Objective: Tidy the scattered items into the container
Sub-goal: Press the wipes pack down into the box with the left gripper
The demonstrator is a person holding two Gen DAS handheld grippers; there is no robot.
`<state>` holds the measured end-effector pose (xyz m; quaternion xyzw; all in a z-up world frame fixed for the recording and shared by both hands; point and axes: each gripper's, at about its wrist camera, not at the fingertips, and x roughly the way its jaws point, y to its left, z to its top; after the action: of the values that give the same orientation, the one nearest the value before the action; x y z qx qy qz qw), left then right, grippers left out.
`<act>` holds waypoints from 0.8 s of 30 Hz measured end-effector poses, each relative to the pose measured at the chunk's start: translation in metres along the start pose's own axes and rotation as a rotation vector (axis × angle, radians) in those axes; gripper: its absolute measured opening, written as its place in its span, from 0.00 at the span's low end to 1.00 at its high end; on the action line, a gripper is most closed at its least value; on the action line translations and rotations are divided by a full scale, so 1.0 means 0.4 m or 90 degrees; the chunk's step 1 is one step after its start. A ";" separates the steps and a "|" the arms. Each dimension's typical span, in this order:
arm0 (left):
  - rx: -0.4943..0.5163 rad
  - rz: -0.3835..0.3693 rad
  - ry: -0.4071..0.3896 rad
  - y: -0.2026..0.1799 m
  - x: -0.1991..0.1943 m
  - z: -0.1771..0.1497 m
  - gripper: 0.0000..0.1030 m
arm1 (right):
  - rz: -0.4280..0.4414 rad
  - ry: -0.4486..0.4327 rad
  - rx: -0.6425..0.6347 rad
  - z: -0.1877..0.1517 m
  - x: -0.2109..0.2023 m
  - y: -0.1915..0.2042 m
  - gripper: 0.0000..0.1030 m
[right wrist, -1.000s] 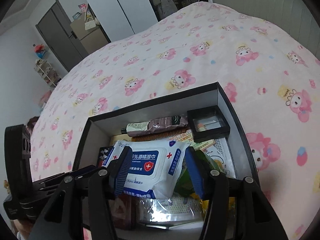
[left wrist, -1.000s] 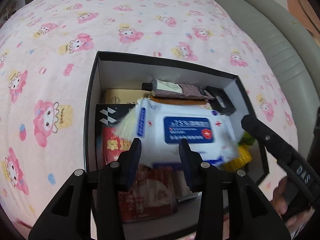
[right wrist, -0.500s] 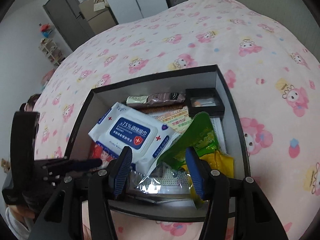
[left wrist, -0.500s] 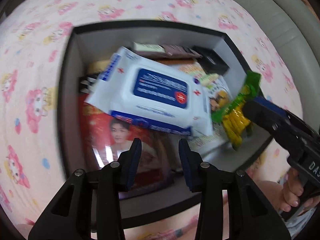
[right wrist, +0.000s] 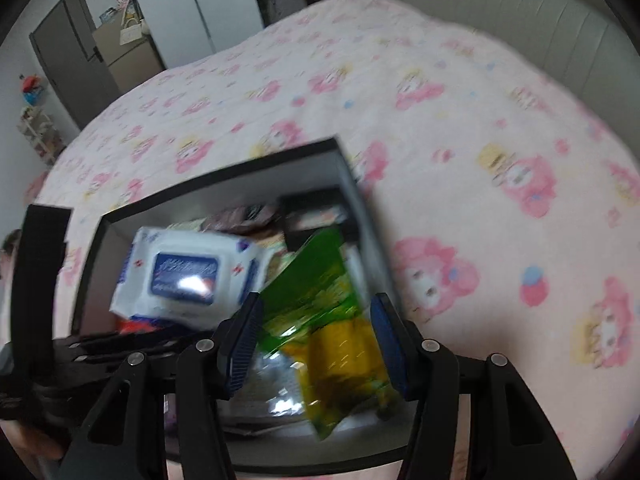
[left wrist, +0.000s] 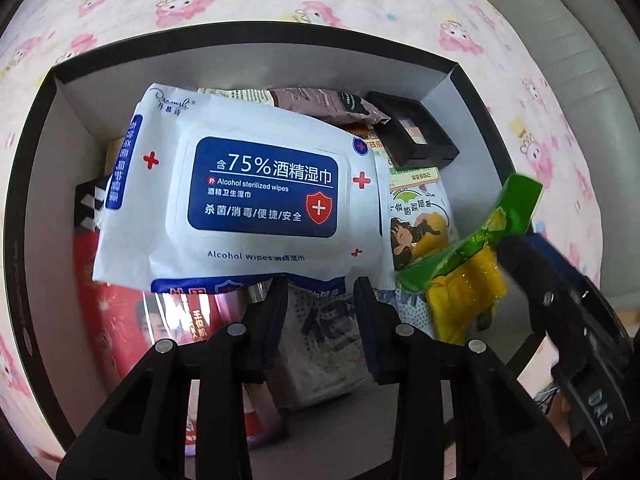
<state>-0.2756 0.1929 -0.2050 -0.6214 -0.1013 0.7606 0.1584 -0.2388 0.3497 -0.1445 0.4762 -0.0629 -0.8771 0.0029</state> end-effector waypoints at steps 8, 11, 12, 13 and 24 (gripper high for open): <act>-0.077 0.002 -0.130 0.120 -0.163 -0.028 0.33 | 0.077 0.026 -0.029 -0.007 -0.011 0.033 0.50; -0.121 0.025 -0.164 0.173 -0.183 0.000 0.33 | 0.119 0.032 -0.039 -0.012 -0.021 0.062 0.50; -0.125 0.032 -0.165 0.183 -0.173 0.011 0.33 | 0.125 0.030 -0.046 -0.014 -0.025 0.073 0.50; -0.129 0.039 -0.165 0.193 -0.162 0.021 0.33 | 0.131 0.027 -0.053 -0.015 -0.029 0.083 0.50; -0.065 0.121 -0.127 0.151 -0.109 0.001 0.30 | 0.132 0.091 -0.091 -0.042 0.045 0.135 0.50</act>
<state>-0.2753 0.1209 -0.1864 -0.5565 -0.0962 0.8241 0.0430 -0.2375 0.2932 -0.1626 0.5272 -0.0485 -0.8380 0.1319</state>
